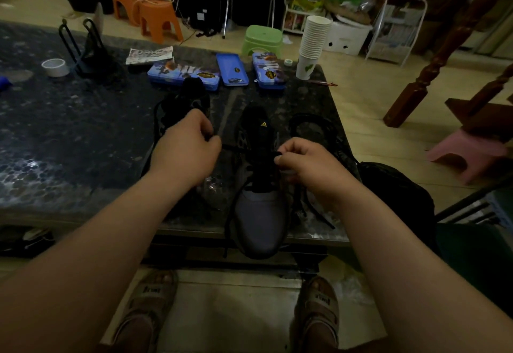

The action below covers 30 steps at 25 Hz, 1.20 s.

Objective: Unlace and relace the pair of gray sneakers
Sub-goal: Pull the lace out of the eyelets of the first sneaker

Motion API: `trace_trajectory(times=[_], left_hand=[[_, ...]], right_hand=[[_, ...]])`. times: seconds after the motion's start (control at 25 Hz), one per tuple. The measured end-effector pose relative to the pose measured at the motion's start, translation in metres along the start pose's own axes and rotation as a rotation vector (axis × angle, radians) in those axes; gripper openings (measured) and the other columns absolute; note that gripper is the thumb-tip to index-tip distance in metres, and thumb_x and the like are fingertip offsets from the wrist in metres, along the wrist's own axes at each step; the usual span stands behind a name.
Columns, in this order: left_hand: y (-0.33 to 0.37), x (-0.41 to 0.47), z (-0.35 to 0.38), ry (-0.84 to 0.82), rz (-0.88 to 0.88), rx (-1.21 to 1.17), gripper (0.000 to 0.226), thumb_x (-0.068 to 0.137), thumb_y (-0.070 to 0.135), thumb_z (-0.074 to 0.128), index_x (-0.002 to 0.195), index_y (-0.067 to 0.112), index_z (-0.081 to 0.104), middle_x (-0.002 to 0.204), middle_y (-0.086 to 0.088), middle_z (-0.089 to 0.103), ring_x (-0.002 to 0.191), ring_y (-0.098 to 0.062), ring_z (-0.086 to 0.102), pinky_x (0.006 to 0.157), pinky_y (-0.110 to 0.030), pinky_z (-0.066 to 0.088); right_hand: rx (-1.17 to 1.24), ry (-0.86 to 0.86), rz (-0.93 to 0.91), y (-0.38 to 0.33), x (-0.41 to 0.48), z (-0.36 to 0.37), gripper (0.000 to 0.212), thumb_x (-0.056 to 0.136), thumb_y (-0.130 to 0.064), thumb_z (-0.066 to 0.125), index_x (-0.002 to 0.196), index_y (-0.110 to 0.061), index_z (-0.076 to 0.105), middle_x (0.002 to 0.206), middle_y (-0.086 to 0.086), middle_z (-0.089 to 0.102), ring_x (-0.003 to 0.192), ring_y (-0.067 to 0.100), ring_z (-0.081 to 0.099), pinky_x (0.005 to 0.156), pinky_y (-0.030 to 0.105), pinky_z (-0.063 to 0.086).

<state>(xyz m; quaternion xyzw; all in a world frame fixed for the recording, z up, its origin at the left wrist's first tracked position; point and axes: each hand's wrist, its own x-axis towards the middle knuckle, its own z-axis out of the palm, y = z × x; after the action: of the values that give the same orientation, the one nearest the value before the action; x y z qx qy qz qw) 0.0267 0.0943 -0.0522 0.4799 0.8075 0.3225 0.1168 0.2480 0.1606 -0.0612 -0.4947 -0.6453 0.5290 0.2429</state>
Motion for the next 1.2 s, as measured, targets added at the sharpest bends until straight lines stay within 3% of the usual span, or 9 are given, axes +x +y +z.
trace_trajectory(times=[0.08, 0.16, 0.28, 0.48, 0.76, 0.92, 0.96, 1.12, 1.2], left_hand=[[0.006, -0.006, 0.006, 0.076, 0.243, 0.212, 0.030, 0.091, 0.040, 0.068, 0.116, 0.025, 0.059, 0.114, -0.004, 0.055, 0.105, -0.031, 0.056, 0.086, -0.046, 0.048], [0.015, -0.011, 0.014, -0.010, 0.399, 0.139, 0.040, 0.092, 0.041, 0.068, 0.128, 0.031, 0.054, 0.116, -0.002, 0.049, 0.107, -0.029, 0.056, 0.090, -0.048, 0.050], [0.015, -0.010, 0.026, -0.279, 0.370, -0.050, 0.047, 0.095, 0.038, 0.066, 0.137, 0.044, 0.047, 0.109, 0.005, 0.044, 0.094, -0.019, 0.059, 0.087, -0.043, 0.055], [0.007, -0.001, 0.019, -0.314, 0.383, -0.063, 0.021, 0.096, 0.034, 0.064, 0.114, 0.036, 0.053, 0.099, 0.007, 0.050, 0.087, -0.013, 0.058, 0.079, -0.039, 0.052], [0.010, 0.002, 0.021, -0.322, 0.367, -0.135, 0.009, 0.104, 0.030, 0.050, 0.109, 0.034, 0.057, 0.099, 0.004, 0.058, 0.087, -0.011, 0.058, 0.075, -0.038, 0.047], [0.008, 0.004, 0.015, -0.353, 0.301, -0.175, 0.012, 0.107, 0.027, 0.047, 0.107, 0.031, 0.058, 0.078, 0.005, 0.057, 0.064, -0.006, 0.052, 0.059, -0.033, 0.040], [0.008, 0.004, 0.014, -0.351, 0.302, -0.175, 0.011, 0.107, 0.029, 0.047, 0.106, 0.031, 0.058, 0.077, 0.006, 0.057, 0.063, -0.006, 0.051, 0.059, -0.033, 0.041], [0.011, 0.002, 0.016, -0.328, 0.334, -0.191, 0.008, 0.105, 0.035, 0.054, 0.101, 0.031, 0.058, 0.086, 0.006, 0.062, 0.075, -0.006, 0.057, 0.067, -0.033, 0.046], [0.010, 0.003, 0.017, -0.332, 0.337, -0.185, 0.007, 0.105, 0.033, 0.054, 0.100, 0.030, 0.058, 0.087, 0.005, 0.063, 0.077, -0.010, 0.058, 0.071, -0.037, 0.048]], right_hand=[[0.014, -0.039, 0.016, -0.001, 0.000, 0.000, 0.009, 0.081, -0.027, 0.072, 0.077, -0.027, 0.065, 0.083, 0.005, 0.062, 0.081, 0.024, 0.058, 0.072, 0.043, 0.044], [-0.031, -0.055, -0.022, -0.003, 0.000, 0.002, 0.017, 0.082, -0.027, 0.078, 0.078, -0.023, 0.062, 0.077, 0.005, 0.058, 0.073, 0.021, 0.054, 0.066, 0.038, 0.044], [-0.065, -0.046, -0.095, -0.008, 0.002, 0.003, 0.024, 0.091, -0.017, 0.075, 0.077, -0.017, 0.056, 0.071, 0.003, 0.050, 0.066, 0.016, 0.048, 0.060, 0.029, 0.041], [0.298, -0.085, 0.044, -0.013, 0.009, 0.000, 0.025, 0.085, -0.014, 0.067, 0.064, -0.025, 0.059, 0.077, -0.001, 0.061, 0.079, 0.015, 0.058, 0.075, 0.034, 0.043], [-0.328, -0.058, -0.100, -0.019, 0.004, 0.000, 0.011, 0.093, -0.023, 0.075, 0.089, -0.013, 0.073, 0.077, -0.003, 0.069, 0.068, 0.005, 0.060, 0.067, 0.022, 0.048], [0.262, -0.094, 0.002, -0.028, -0.002, -0.009, 0.021, 0.099, -0.014, 0.055, 0.081, -0.017, 0.064, 0.080, 0.002, 0.070, 0.079, 0.012, 0.061, 0.075, 0.029, 0.046], [0.286, -0.085, 0.025, -0.028, -0.002, -0.011, 0.022, 0.099, -0.016, 0.055, 0.079, -0.016, 0.063, 0.075, 0.002, 0.066, 0.075, 0.013, 0.060, 0.076, 0.033, 0.045], [-0.319, -0.037, -0.011, -0.015, 0.000, -0.010, 0.027, 0.095, -0.034, 0.073, 0.075, -0.016, 0.070, 0.065, -0.007, 0.063, 0.064, 0.006, 0.056, 0.068, 0.027, 0.045], [-0.096, -0.043, -0.081, -0.020, -0.002, -0.011, 0.022, 0.097, -0.023, 0.069, 0.077, -0.014, 0.066, 0.068, -0.005, 0.062, 0.067, 0.007, 0.055, 0.066, 0.025, 0.044]])
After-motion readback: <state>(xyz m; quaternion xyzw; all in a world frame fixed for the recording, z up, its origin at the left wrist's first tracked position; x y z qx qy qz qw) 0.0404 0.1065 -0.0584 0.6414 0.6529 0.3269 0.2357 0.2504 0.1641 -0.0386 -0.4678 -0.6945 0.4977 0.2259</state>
